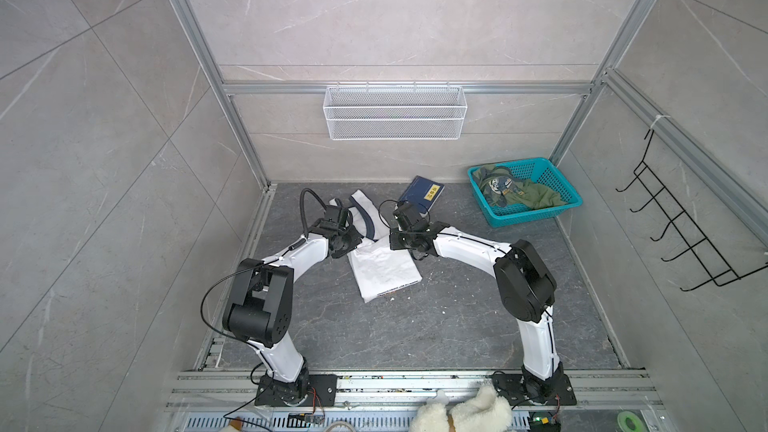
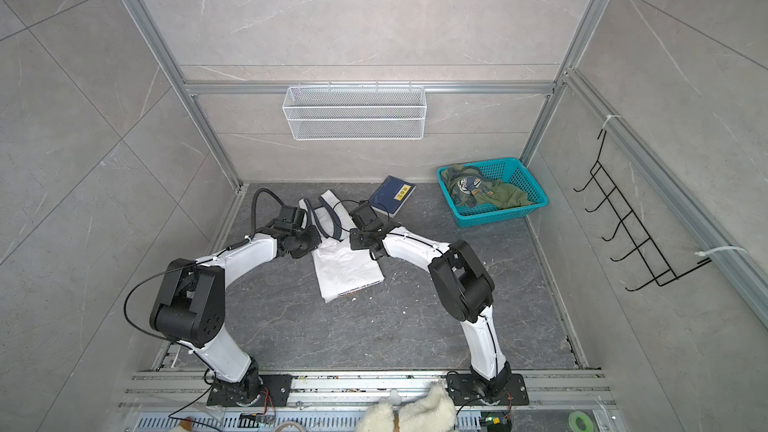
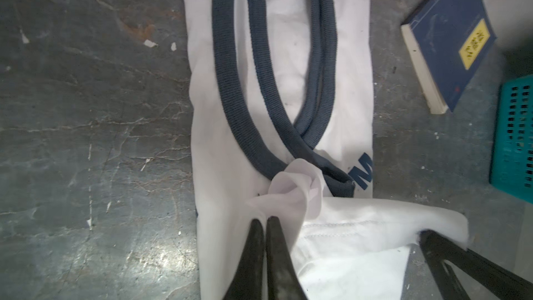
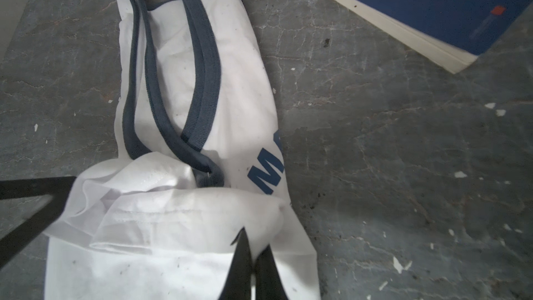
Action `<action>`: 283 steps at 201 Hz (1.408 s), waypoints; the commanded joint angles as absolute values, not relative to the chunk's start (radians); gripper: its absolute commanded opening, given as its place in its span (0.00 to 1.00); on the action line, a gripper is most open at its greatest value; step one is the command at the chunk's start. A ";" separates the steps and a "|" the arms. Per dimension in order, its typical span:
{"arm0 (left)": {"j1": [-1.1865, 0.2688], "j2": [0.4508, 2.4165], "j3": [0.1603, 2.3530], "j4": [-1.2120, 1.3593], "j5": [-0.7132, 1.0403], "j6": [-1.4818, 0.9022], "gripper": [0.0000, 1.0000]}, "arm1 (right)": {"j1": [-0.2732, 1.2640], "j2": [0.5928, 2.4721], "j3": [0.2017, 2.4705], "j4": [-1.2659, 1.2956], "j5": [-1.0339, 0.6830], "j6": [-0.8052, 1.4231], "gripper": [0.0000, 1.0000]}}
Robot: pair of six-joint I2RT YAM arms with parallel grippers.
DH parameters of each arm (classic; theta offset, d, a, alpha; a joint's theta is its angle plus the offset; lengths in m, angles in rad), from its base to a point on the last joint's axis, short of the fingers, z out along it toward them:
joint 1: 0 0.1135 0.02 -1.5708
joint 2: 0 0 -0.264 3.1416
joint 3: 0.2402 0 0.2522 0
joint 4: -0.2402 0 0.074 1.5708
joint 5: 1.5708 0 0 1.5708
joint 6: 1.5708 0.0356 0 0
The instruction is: Fold and stack the tank tops
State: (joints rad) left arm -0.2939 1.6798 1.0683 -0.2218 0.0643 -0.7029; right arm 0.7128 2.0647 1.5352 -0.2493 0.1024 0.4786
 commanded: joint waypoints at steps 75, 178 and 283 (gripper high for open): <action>-0.246 1.757 1.074 -0.229 0.006 -0.694 0.12 | 0.700 2.144 1.645 -0.271 0.094 0.464 0.06; -0.225 1.576 1.061 -0.375 -0.112 -0.699 0.71 | 0.651 2.182 1.798 -0.380 0.047 0.403 0.62; -0.379 1.669 1.113 -0.355 0.017 -0.653 0.62 | 0.659 2.138 1.651 -0.377 -0.012 0.344 0.51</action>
